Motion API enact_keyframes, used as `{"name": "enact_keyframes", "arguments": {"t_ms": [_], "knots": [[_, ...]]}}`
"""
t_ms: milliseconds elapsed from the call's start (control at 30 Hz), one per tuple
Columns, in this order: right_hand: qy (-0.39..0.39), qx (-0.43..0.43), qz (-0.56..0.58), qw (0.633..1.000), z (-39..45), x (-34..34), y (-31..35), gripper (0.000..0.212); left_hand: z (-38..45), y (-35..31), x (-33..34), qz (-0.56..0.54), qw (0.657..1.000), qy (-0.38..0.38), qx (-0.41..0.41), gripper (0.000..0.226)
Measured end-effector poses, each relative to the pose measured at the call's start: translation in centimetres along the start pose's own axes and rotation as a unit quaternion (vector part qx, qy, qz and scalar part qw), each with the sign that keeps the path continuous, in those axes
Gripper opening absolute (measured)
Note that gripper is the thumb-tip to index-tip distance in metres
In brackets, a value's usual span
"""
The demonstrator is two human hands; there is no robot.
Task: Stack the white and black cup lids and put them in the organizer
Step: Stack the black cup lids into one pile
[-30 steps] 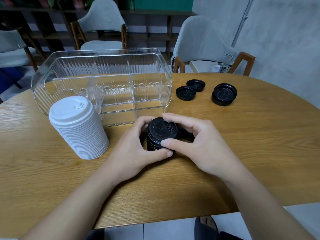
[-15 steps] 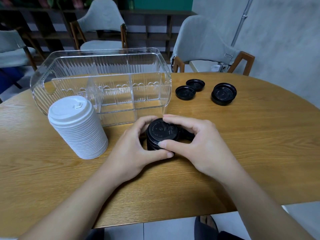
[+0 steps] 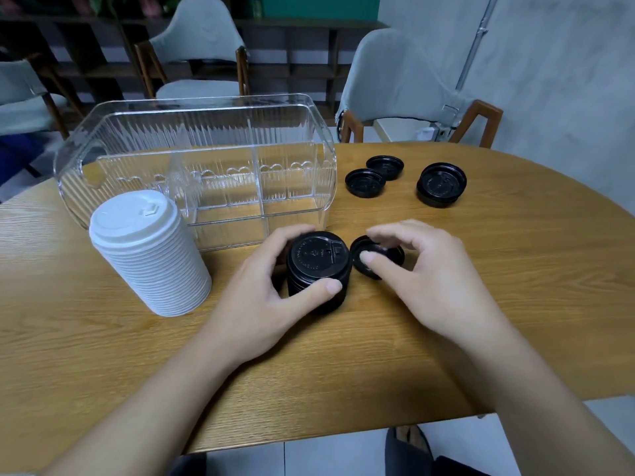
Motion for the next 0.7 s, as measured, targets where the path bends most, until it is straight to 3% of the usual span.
{"name": "enact_keyframes", "arguments": {"t_ms": [133,367,467,600,700], "knots": [[0.046,0.009,-0.163,0.985,0.0,1.4,-1.2,0.045,0.1,0.3,-0.5,0.008,1.0,-0.023,-0.007,0.07],[0.011,-0.022,-0.177,0.984,0.2,1.8,-1.0,0.004,0.1,0.7,-0.5,0.017,0.999,-0.023,-0.016,0.07],[0.001,-0.026,-0.182,0.983,0.3,1.8,-0.7,0.006,0.1,0.8,-0.5,0.021,0.999,-0.022,-0.018,0.069],[-0.05,-0.041,-0.12,0.991,0.0,0.5,0.2,0.011,0.1,0.7,-0.5,0.022,0.999,-0.024,-0.019,0.07],[-0.079,0.009,0.054,0.995,-0.1,-1.2,0.2,0.01,0.1,0.9,-0.6,0.016,0.999,-0.022,-0.022,0.073]]}}
Point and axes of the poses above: each hand's wrist, its own z-axis towards the middle knuckle, its own x-axis out of the palm, y = z × x, the point moved 9 cm from there along z, towards the middle knuckle, and after that the axes turned 2 degrees about x, right-handed, at the moved point
